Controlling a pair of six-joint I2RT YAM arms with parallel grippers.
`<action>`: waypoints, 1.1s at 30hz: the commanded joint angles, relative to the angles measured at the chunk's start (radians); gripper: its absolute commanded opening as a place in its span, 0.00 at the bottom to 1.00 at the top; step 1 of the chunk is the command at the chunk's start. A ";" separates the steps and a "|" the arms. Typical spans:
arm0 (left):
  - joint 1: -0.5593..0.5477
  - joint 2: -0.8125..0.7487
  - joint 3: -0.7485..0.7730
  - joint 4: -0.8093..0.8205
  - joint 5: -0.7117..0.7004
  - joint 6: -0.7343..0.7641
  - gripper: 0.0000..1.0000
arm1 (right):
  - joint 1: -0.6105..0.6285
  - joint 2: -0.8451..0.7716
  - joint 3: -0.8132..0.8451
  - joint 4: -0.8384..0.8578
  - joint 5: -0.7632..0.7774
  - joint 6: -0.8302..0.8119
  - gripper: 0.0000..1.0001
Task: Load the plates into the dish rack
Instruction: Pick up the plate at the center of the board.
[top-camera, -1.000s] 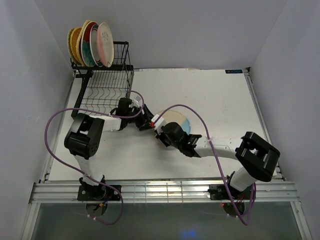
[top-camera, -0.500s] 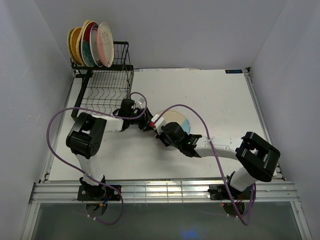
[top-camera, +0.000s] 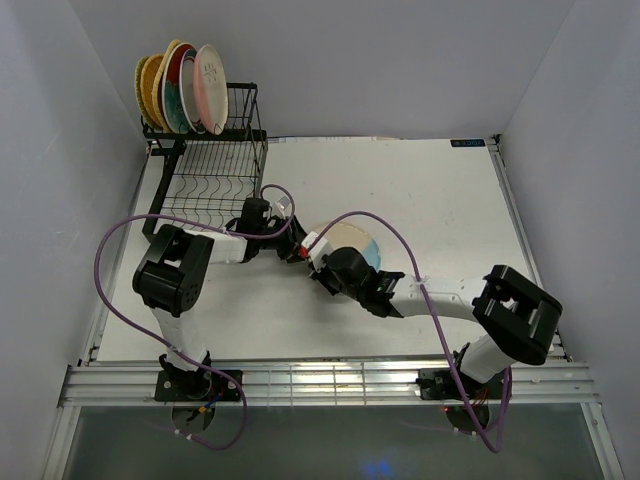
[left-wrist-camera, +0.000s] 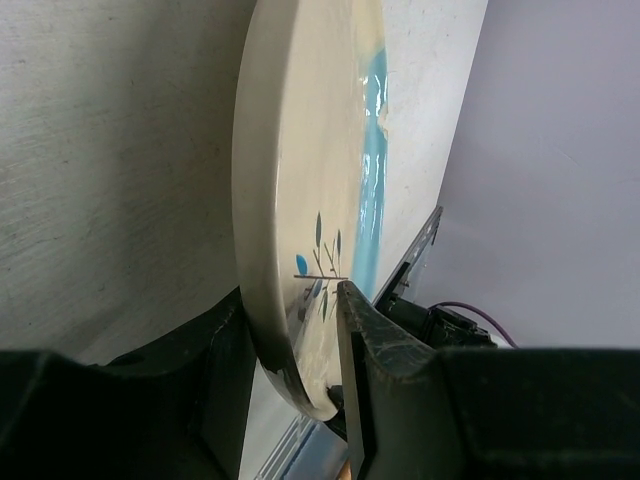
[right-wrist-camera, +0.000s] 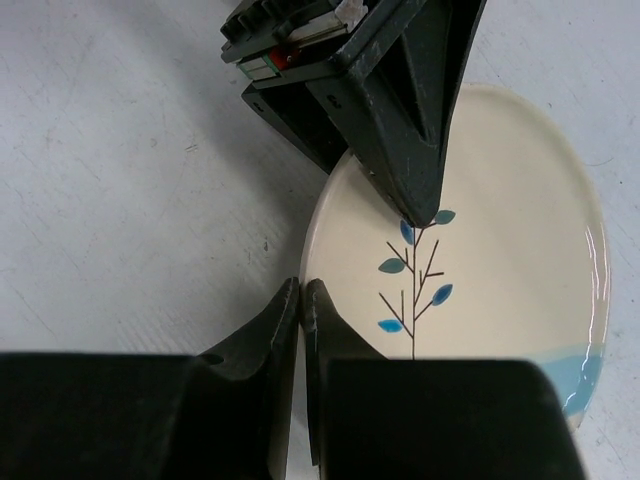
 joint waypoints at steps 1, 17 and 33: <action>-0.004 -0.019 0.019 0.037 0.032 0.007 0.46 | 0.021 -0.062 -0.002 0.115 -0.010 -0.013 0.08; -0.002 -0.059 0.003 0.088 0.061 0.011 0.23 | 0.043 -0.079 -0.025 0.146 -0.041 -0.041 0.08; 0.012 -0.221 -0.060 0.134 -0.135 0.183 0.00 | 0.044 -0.203 -0.108 0.201 0.045 -0.032 0.52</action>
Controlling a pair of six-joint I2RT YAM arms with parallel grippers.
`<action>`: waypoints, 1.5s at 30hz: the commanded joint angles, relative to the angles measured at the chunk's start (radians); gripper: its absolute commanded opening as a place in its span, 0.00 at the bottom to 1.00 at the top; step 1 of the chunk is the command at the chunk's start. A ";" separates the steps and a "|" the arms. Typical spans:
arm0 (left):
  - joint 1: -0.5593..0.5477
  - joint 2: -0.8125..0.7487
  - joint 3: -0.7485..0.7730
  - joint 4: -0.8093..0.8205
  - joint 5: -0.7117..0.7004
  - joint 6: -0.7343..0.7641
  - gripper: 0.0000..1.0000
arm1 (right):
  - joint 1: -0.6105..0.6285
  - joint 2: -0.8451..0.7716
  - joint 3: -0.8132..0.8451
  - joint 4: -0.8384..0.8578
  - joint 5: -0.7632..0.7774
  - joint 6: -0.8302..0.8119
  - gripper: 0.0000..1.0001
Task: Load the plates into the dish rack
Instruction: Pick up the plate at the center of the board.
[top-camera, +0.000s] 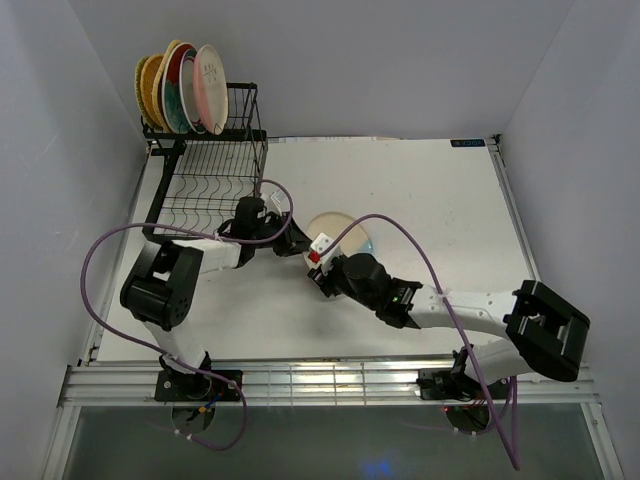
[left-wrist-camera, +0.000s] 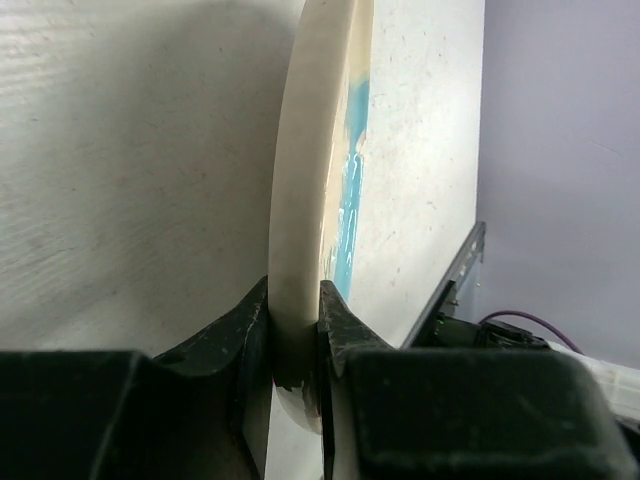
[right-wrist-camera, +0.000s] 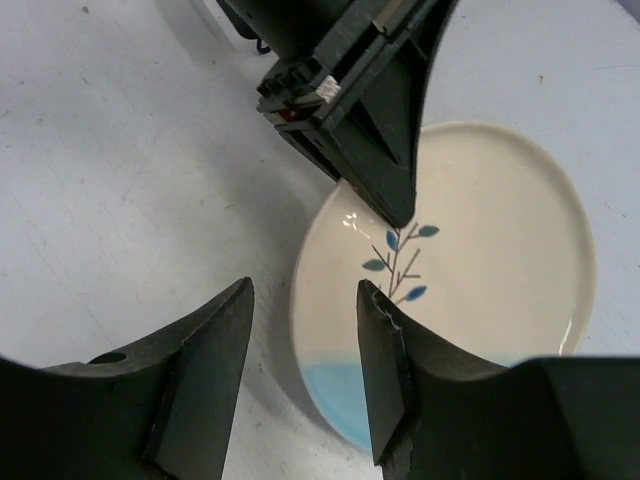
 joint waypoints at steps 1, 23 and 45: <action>0.008 -0.132 -0.010 0.083 -0.088 0.093 0.00 | 0.004 -0.074 -0.041 0.100 0.065 0.002 0.52; 0.006 -0.523 -0.081 0.126 -0.218 0.561 0.00 | -0.027 -0.286 -0.204 0.211 0.762 0.192 0.52; 0.008 -0.493 0.648 -0.416 -0.620 0.788 0.00 | -0.035 -0.283 -0.198 0.202 0.779 0.212 0.51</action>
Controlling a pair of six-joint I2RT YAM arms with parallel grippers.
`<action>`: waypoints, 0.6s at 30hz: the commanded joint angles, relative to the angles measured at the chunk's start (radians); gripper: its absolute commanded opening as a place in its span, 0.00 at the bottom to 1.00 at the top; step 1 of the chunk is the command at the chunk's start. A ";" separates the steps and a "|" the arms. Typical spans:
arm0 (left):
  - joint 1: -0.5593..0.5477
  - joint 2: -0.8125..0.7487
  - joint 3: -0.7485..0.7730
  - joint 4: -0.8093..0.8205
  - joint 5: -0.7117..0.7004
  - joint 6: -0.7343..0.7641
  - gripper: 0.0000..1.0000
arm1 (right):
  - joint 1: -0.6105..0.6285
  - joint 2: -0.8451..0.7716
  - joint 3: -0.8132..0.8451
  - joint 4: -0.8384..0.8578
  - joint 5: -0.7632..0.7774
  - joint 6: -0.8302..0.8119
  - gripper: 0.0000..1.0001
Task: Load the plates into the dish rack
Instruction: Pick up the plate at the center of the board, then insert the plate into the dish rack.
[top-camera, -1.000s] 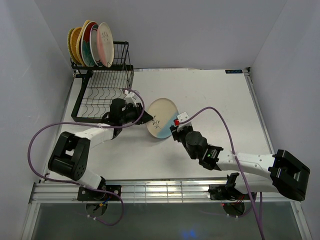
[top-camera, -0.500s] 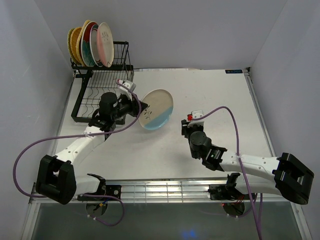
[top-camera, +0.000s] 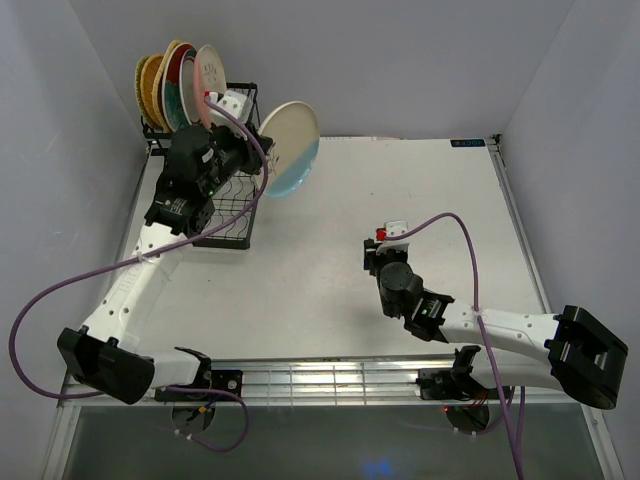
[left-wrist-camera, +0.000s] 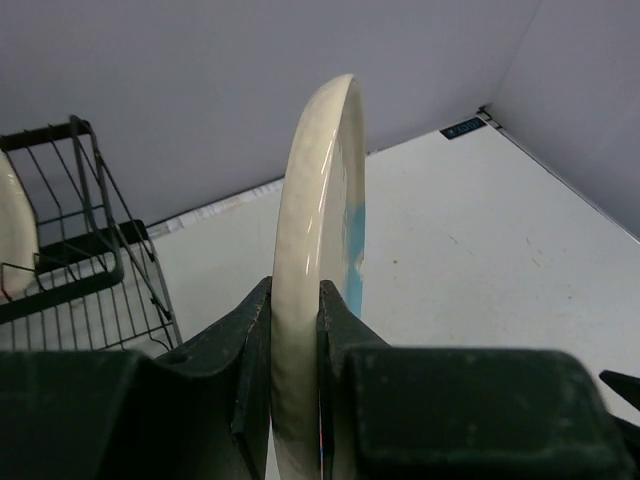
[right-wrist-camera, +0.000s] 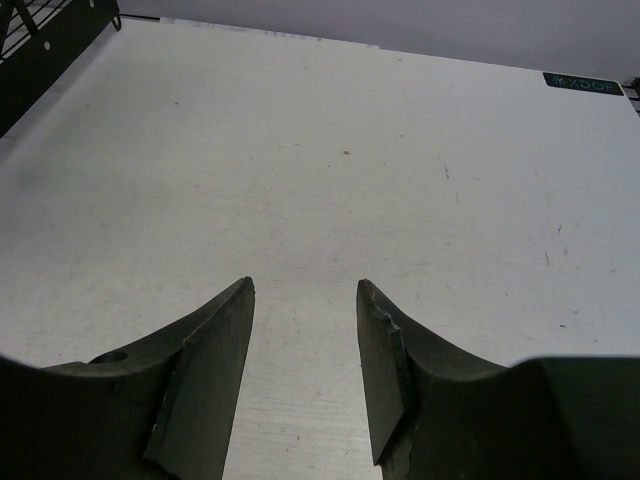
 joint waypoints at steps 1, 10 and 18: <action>0.003 -0.013 0.122 0.057 -0.129 0.041 0.00 | -0.005 -0.014 0.002 0.052 0.045 0.033 0.51; 0.008 0.037 0.304 0.074 -0.307 0.147 0.00 | -0.008 -0.020 0.002 0.038 0.046 0.043 0.51; 0.034 0.091 0.409 0.141 -0.358 0.254 0.00 | -0.011 -0.017 0.007 0.020 0.040 0.053 0.51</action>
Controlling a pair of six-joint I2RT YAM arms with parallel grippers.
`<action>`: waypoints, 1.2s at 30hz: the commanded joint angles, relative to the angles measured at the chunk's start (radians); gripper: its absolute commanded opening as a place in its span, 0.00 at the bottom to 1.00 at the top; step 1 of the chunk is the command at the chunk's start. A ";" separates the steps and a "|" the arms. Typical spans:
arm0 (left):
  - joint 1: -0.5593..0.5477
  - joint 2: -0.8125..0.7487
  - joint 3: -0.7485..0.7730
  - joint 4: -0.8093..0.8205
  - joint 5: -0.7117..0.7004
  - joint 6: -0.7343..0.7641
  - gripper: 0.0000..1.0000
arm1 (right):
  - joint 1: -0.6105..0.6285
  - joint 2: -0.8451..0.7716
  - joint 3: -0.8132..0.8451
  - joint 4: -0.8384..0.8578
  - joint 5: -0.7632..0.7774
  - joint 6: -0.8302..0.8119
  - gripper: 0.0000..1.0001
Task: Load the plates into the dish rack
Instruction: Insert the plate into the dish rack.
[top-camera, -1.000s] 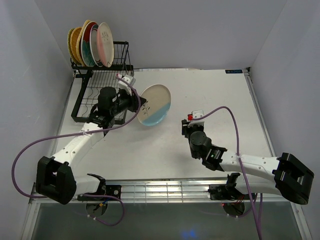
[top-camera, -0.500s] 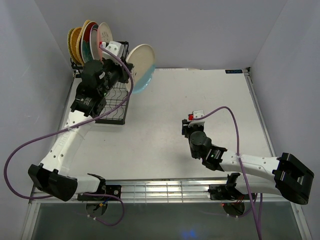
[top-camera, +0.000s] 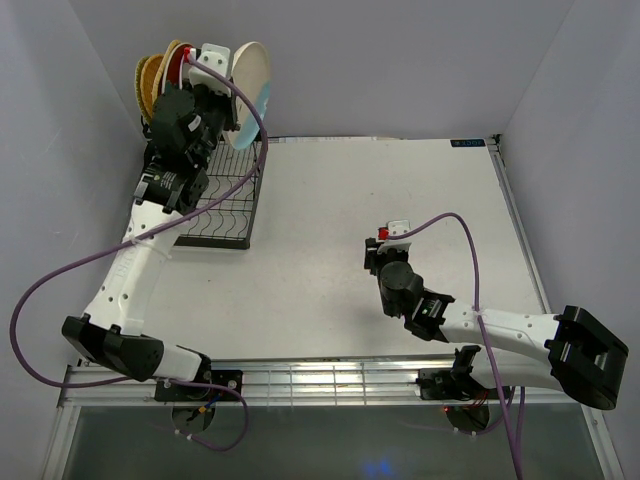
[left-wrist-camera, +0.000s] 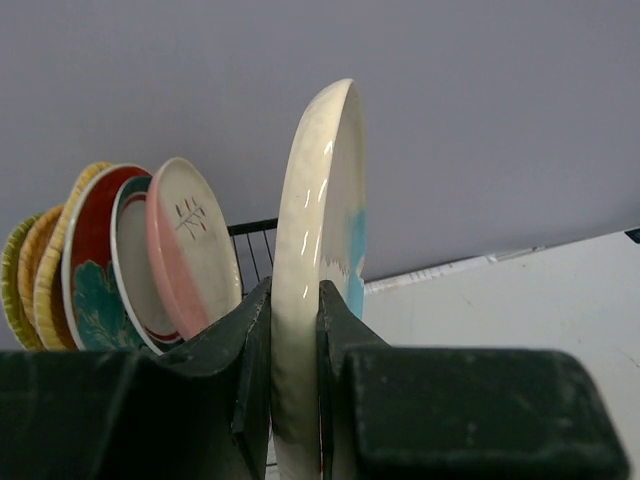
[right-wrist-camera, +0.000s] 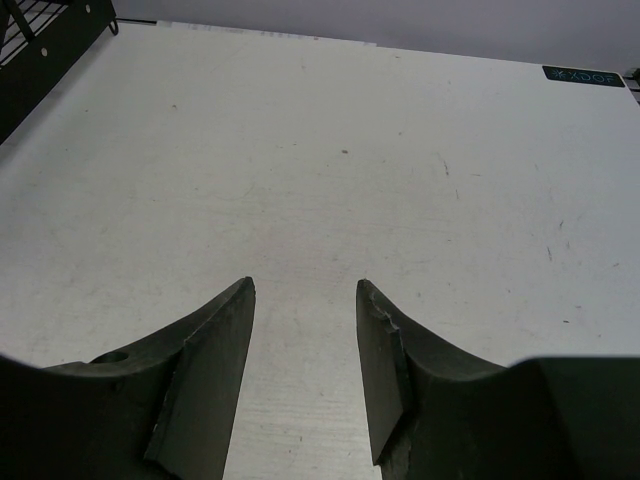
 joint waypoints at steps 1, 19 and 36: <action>0.025 -0.032 0.076 0.198 -0.023 0.064 0.00 | -0.004 -0.014 0.010 0.022 0.034 0.025 0.51; 0.294 0.070 0.143 0.270 0.154 -0.016 0.00 | -0.007 0.036 0.036 0.002 0.012 0.032 0.50; 0.303 0.275 0.313 0.167 0.152 -0.128 0.00 | -0.013 0.062 0.049 -0.006 0.003 0.034 0.50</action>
